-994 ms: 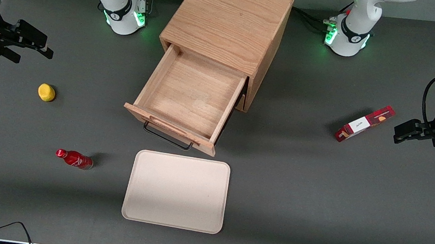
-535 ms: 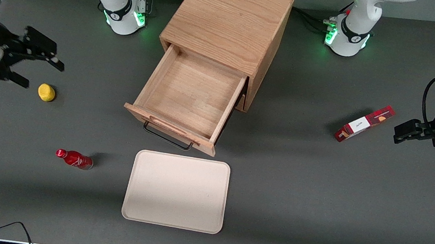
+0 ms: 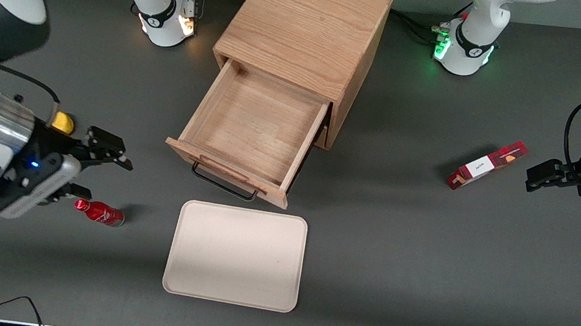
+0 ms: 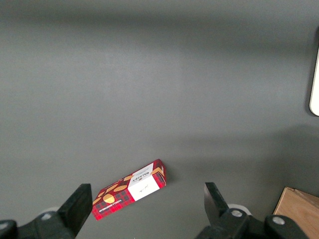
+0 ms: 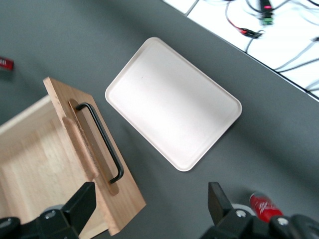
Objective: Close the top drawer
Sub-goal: 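Swing the right gripper in toward the open drawer's front panel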
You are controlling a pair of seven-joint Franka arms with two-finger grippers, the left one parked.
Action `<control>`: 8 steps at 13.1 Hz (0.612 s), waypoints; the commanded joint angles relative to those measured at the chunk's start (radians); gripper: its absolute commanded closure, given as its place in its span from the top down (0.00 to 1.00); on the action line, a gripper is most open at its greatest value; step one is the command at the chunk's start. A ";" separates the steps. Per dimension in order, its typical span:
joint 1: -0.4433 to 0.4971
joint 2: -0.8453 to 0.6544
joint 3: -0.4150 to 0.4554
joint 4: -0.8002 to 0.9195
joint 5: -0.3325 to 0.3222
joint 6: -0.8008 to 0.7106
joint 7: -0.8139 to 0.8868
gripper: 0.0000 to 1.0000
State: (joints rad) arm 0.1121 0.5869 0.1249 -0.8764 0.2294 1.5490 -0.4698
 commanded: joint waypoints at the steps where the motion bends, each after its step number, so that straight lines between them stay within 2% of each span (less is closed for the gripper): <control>1: 0.029 0.053 0.002 0.057 -0.042 -0.023 -0.148 1.00; 4: 0.023 0.099 0.033 0.057 -0.042 -0.020 -0.219 1.00; 8: 0.021 0.108 0.084 0.042 -0.027 0.034 -0.226 1.00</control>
State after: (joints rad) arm 0.1370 0.6721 0.1818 -0.8729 0.2071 1.5555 -0.6600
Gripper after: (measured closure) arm 0.000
